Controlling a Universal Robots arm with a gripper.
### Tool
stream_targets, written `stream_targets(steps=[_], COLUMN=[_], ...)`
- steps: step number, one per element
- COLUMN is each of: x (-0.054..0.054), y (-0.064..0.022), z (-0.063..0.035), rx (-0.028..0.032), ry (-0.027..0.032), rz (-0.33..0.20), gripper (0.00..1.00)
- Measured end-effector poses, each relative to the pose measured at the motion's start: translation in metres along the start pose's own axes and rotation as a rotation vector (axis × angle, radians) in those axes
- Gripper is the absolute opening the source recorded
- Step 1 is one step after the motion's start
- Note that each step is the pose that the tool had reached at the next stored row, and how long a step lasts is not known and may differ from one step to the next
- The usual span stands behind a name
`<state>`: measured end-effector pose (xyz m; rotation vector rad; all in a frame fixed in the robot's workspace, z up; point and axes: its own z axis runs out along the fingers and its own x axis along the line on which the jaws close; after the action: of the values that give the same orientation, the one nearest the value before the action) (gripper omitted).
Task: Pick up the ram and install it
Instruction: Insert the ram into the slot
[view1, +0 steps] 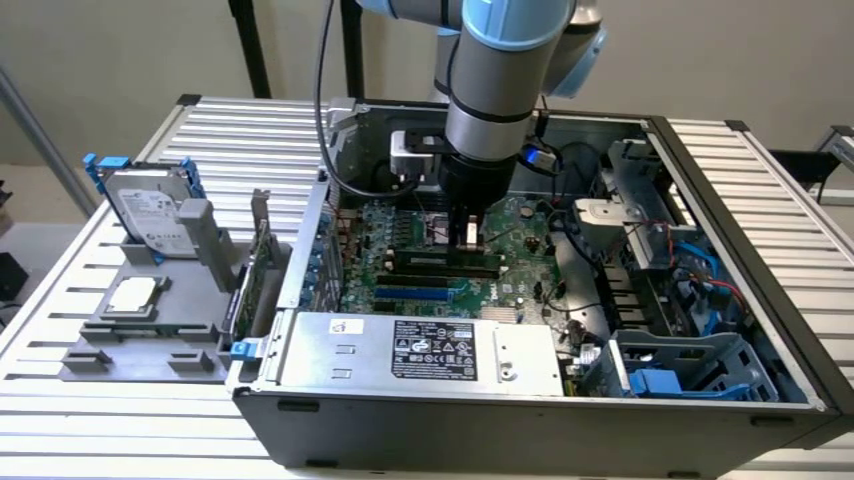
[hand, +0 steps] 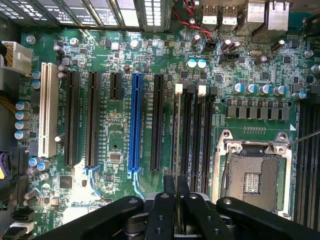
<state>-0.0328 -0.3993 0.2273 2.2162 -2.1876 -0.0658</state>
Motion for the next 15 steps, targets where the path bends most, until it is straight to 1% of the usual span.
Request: stream_targets(steps=[4,11,15], x=[-0.0002,-0.0002,-0.0002], y=[0.0,-0.0001,-0.0001], z=[0.0001,0.0009,0.0016], rx=[0.0,-0.0001,0.0], ry=[0.0006,0.0035,0.0035], rz=[0.002,0.004,0.004], gripper=[0.14,0.14,0.14])
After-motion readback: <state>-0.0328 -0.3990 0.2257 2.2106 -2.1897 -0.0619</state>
